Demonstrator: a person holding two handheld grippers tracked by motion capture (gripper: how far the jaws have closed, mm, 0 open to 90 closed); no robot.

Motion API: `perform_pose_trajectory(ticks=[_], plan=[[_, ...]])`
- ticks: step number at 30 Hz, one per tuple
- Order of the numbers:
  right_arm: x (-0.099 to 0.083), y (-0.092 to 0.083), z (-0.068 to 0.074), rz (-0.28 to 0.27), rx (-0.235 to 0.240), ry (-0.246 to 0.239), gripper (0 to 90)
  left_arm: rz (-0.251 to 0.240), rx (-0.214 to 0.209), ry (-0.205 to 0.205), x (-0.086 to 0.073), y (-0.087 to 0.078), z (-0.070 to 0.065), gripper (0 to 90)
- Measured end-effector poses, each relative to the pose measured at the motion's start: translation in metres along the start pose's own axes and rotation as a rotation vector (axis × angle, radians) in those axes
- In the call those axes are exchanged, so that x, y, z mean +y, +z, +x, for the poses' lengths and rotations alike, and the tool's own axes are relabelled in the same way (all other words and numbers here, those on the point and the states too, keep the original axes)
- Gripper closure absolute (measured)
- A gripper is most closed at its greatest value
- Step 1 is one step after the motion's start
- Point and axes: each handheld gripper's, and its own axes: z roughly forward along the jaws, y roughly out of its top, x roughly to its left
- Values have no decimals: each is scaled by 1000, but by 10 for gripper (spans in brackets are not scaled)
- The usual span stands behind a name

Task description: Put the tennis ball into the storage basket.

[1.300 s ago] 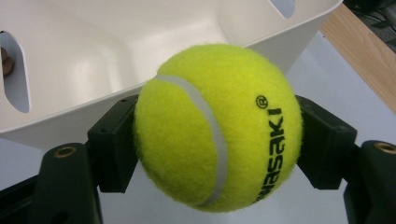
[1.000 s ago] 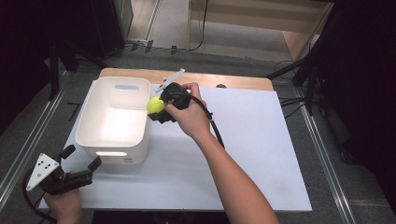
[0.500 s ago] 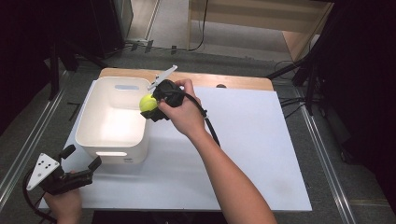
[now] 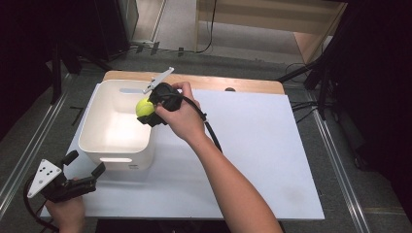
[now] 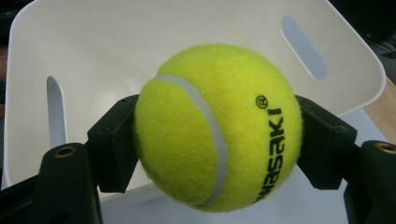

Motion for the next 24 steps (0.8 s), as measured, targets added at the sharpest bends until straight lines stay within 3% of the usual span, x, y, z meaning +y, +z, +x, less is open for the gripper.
perform_pose_trajectory(ticks=[16, 24], plan=[[3, 19, 9, 19, 32, -34, 235, -1, -1, -3, 0, 0, 0, 0], [4, 31, 15, 64, 42, -58, 233, -5, -1, -12, 0, 0, 0, 0]])
